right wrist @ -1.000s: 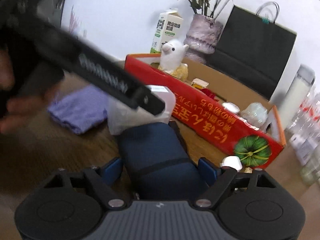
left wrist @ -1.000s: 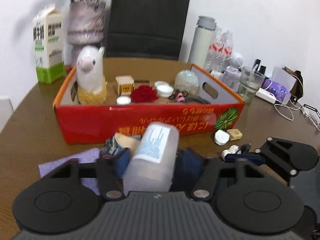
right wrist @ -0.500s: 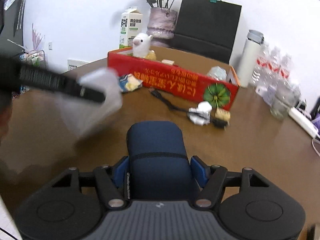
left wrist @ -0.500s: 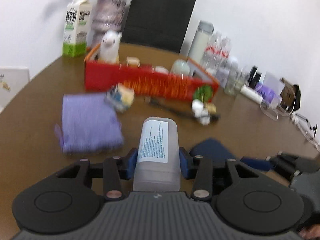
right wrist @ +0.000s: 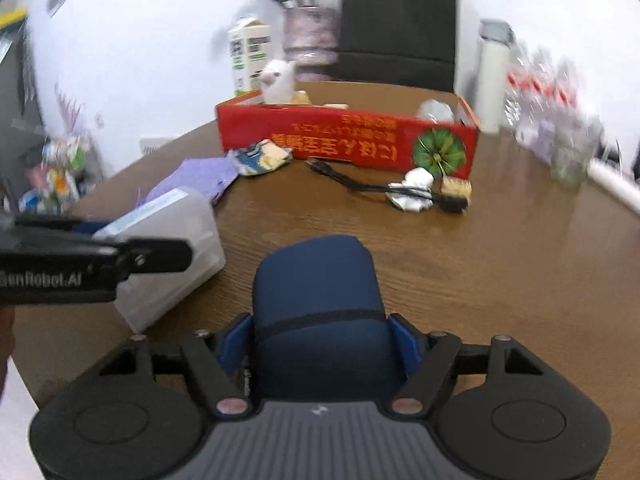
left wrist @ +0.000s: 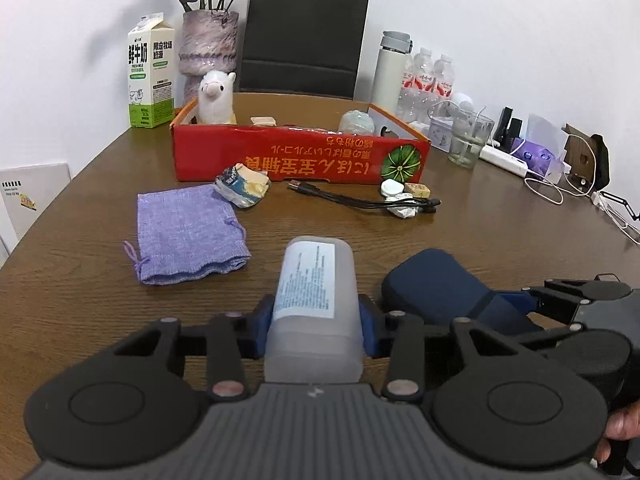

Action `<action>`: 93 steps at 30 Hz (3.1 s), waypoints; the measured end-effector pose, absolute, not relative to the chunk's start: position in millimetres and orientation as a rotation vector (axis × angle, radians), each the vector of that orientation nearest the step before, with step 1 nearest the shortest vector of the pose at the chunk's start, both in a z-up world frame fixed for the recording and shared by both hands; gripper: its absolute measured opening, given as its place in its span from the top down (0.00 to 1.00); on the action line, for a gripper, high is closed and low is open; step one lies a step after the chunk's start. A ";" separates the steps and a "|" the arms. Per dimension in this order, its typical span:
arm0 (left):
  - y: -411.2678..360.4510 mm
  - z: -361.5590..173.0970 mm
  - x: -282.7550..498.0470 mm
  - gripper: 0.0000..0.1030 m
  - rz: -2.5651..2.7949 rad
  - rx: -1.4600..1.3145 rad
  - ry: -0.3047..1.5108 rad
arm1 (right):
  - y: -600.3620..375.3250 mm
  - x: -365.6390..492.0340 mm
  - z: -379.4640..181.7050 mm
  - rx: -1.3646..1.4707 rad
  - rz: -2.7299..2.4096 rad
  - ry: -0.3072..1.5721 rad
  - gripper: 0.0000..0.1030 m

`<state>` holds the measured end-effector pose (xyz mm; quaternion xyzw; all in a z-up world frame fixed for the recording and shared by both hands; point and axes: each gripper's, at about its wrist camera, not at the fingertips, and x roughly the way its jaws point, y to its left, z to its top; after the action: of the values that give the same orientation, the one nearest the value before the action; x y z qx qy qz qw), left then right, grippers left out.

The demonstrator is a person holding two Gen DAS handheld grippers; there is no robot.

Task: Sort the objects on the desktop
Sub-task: 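Lower the container and pouch into the box and open both tools, then withdraw both tools from the box back over the table, then grasp the purple cloth bag with the left tool while the right tool grasps the blue snack packet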

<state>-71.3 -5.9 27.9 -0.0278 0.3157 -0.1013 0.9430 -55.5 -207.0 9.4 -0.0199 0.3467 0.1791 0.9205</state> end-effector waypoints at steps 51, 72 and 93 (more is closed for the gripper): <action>5.6 137.9 185.5 0.09 -0.074 0.074 0.722 | -195.6 217.0 132.9 0.003 0.215 0.780 0.25; 7.1 18.9 -53.8 0.00 -0.113 0.036 0.631 | -218.7 -32.4 16.8 -0.044 0.265 0.680 0.18; 3.7 -6.2 -54.2 0.00 -0.066 0.044 0.679 | -216.1 -58.5 -1.6 -0.076 0.264 0.668 0.18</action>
<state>-54.2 3.7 -6.2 0.0216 0.3329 -0.0325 0.9422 -58.5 -216.1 -1.6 -0.0371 0.3267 0.1292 0.9355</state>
